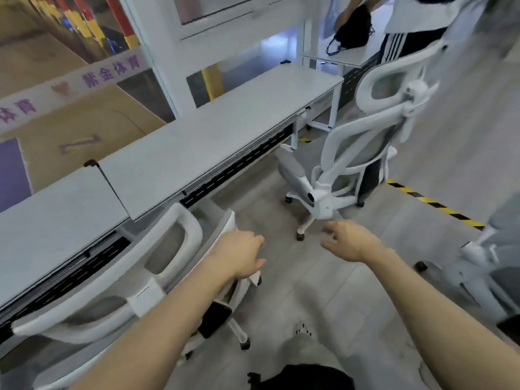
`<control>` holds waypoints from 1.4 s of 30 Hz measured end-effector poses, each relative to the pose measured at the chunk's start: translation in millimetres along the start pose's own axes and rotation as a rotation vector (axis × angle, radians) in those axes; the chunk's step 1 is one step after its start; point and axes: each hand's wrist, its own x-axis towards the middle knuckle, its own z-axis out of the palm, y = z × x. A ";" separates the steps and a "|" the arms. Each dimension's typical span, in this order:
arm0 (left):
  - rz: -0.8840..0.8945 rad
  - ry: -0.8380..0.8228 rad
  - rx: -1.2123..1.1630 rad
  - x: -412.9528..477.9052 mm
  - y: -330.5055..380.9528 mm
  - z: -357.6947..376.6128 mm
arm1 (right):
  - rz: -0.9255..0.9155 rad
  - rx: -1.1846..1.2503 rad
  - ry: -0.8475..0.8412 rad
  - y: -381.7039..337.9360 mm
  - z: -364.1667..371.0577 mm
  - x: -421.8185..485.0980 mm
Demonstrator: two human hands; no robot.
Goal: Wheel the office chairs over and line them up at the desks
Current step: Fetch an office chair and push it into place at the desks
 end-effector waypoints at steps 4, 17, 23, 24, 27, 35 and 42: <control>-0.004 -0.063 0.017 79.6 3.5 -16.4 | 0.100 0.031 -0.011 63.0 -26.6 32.2; 0.189 0.236 -0.054 321.7 98.8 -112.1 | 0.352 0.049 0.091 219.2 -136.5 63.9; 0.349 0.725 -0.086 435.2 141.7 -150.5 | 0.305 0.001 0.237 293.3 -194.6 114.1; 0.349 0.787 -0.083 453.8 148.6 -156.2 | 0.280 0.017 0.289 305.3 -205.3 129.3; 0.301 0.824 -0.055 500.5 168.6 -168.6 | 0.169 0.007 0.428 345.0 -236.2 180.5; 0.128 0.767 -0.009 539.6 186.2 -151.3 | -0.227 -0.170 0.435 423.2 -275.8 281.5; -0.050 0.867 0.008 540.1 201.4 -157.2 | -0.623 -0.197 0.525 466.0 -276.2 342.4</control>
